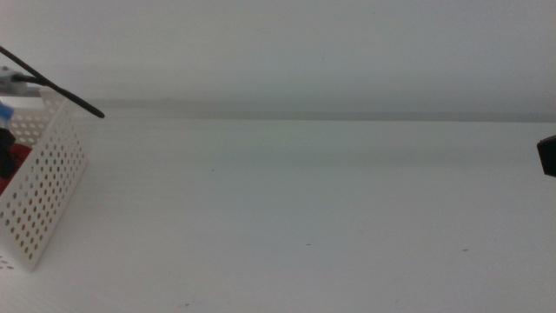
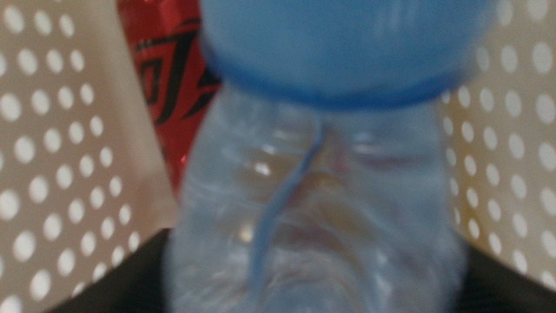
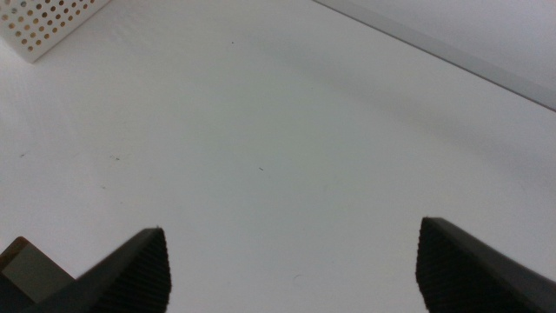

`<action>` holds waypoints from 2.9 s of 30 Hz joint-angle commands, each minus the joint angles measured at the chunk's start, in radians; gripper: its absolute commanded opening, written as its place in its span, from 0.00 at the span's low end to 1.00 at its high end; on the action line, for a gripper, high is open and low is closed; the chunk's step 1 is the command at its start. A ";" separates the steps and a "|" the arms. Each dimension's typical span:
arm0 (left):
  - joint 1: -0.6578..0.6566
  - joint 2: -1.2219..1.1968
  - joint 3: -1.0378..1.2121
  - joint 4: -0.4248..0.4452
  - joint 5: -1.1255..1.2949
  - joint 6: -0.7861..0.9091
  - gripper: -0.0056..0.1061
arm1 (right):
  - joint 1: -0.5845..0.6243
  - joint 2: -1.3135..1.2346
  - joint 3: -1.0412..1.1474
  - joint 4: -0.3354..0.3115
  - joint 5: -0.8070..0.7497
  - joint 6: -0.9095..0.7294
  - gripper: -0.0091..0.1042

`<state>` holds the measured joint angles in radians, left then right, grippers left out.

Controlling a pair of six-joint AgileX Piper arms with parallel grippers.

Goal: Use arms to grab the bottles and put them into the dustbin to the left of the table.

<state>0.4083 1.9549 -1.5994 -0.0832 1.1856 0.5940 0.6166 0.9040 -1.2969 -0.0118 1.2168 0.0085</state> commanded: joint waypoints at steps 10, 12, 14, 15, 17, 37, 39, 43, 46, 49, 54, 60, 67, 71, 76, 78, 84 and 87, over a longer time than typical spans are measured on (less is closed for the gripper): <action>-0.055 -0.185 -0.051 -0.007 0.121 -0.164 0.89 | 0.004 -0.002 -0.005 -0.004 -0.005 0.001 0.75; -0.076 -0.255 -0.049 -0.008 0.121 -0.181 0.89 | 0.004 -0.002 -0.005 -0.004 -0.005 0.001 0.75; -0.105 -0.328 -0.049 0.008 0.120 -0.184 0.89 | 0.004 -0.002 -0.005 -0.004 -0.005 0.001 0.75; -0.119 -0.358 -0.049 0.013 0.117 -0.188 0.89 | 0.004 -0.002 -0.005 -0.004 -0.005 0.001 0.75; -0.160 -0.433 -0.049 0.013 0.108 -0.190 0.89 | 0.004 -0.002 -0.005 -0.004 -0.005 0.001 0.75; -0.962 -1.229 0.469 0.360 -0.247 -0.790 0.89 | 0.004 -0.002 -0.005 -0.004 -0.005 0.001 0.75; -0.962 -1.252 0.492 0.369 -0.279 -0.790 0.89 | 0.004 -0.002 -0.005 -0.004 -0.005 0.001 0.75; -0.962 -1.263 0.496 0.370 -0.284 -0.794 0.89 | 0.004 -0.002 -0.005 -0.004 -0.005 0.001 0.75; -0.962 -1.263 0.496 0.373 -0.300 -0.794 0.89 | 0.004 -0.002 -0.005 -0.004 -0.005 0.001 0.75; -0.962 -1.263 0.496 0.372 -0.322 -0.794 0.89 | 0.004 -0.002 -0.005 -0.004 -0.005 0.001 0.75; -0.920 -1.268 0.497 0.351 -0.331 -0.775 0.89 | 0.004 -0.002 -0.005 -0.002 -0.005 0.001 0.75; -0.720 -1.280 0.497 0.214 -0.407 -0.606 0.89 | 0.004 -0.002 -0.005 0.001 -0.005 0.001 0.75; -0.563 -1.280 0.497 0.083 -0.442 -0.512 0.89 | 0.004 -0.002 -0.005 0.001 -0.005 0.001 0.75; -0.553 -1.280 0.497 0.072 -0.442 -0.512 0.89 | 0.004 -0.002 -0.005 0.001 -0.005 0.001 0.75; -0.553 -1.280 0.497 0.083 -0.442 -0.512 0.89 | 0.004 -0.002 -0.005 0.001 -0.005 0.001 0.75; -0.553 -1.283 0.516 0.074 -0.458 -0.512 0.89 | 0.002 -0.032 0.040 -0.059 -0.103 0.001 0.75; -0.541 -1.380 0.756 -0.022 -0.605 -0.512 0.89 | -0.084 -0.134 0.326 -0.048 -0.480 0.001 0.75; -0.511 -1.462 0.928 -0.013 -0.690 -0.512 0.89 | -0.194 -0.189 0.502 -0.019 -0.703 0.001 0.75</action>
<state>-0.1177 0.5322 -0.7504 -0.0825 0.5524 0.0833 0.4767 0.7397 -0.8817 -0.0402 0.6490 0.0122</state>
